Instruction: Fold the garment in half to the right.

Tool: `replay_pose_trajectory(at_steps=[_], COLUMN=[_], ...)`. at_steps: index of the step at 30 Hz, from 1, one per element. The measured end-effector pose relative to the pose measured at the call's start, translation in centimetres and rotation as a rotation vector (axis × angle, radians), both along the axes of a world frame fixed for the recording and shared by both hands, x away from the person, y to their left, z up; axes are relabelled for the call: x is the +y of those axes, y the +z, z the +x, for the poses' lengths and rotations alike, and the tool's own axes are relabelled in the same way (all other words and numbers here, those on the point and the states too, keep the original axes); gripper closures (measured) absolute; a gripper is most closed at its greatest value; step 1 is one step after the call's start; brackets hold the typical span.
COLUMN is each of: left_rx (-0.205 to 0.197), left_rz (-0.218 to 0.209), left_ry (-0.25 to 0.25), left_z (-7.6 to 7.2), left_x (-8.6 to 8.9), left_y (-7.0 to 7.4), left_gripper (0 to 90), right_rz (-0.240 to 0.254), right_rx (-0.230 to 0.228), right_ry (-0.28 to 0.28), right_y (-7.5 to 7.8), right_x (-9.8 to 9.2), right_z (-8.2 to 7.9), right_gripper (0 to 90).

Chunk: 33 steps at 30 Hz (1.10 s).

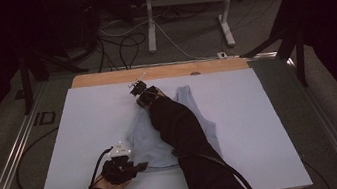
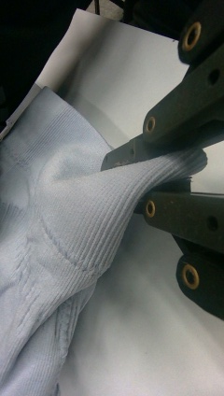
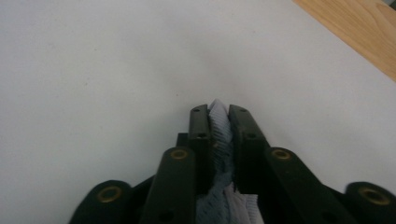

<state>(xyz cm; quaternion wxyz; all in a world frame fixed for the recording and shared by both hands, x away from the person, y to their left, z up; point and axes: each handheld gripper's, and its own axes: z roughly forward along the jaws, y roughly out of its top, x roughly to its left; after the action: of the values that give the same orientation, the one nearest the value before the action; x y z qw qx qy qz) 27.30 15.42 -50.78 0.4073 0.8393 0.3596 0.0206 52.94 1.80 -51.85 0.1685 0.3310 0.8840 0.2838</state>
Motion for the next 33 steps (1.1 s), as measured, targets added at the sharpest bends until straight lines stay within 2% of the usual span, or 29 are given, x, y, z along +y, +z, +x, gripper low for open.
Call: replay_pose_trajectory(at_steps=[4, 14, 20, 23, 28, 33], left_rx=[-0.001, -0.010, -0.021, -0.022, -0.035, -0.061], left_rz=[-0.001, -0.003, 0.011, 0.025, 0.021, 0.023], left_ry=[-0.001, -0.005, -0.017, -0.024, -0.026, -0.055], left_z=[0.0, -0.2, -0.4, -0.4, -0.3, -0.4], left_x=[0.0, -0.3, -0.8, -0.8, -0.9, -1.9], left_y=[0.0, 0.5, 0.9, 1.1, 1.9, 3.1], left_gripper=[87.0, 87.0, 87.0, 87.0, 87.0, 87.0], right_rz=[0.030, 0.066, 0.068, 0.086, 0.103, 0.118], right_rx=[0.009, -0.028, -0.061, -0.069, -0.089, -0.112], right_ry=[0.008, 0.015, 0.024, 0.019, 0.018, 0.003], right_y=[0.4, 2.5, 4.4, 5.2, 6.4, 7.4], right_x=[-0.4, -1.2, -1.9, -2.4, -3.1, -3.9], right_z=[0.0, -0.4, -0.8, -1.0, -1.2, -1.4], right_gripper=[86.8, 87.2, 87.2, 87.1, 87.1, 87.5])
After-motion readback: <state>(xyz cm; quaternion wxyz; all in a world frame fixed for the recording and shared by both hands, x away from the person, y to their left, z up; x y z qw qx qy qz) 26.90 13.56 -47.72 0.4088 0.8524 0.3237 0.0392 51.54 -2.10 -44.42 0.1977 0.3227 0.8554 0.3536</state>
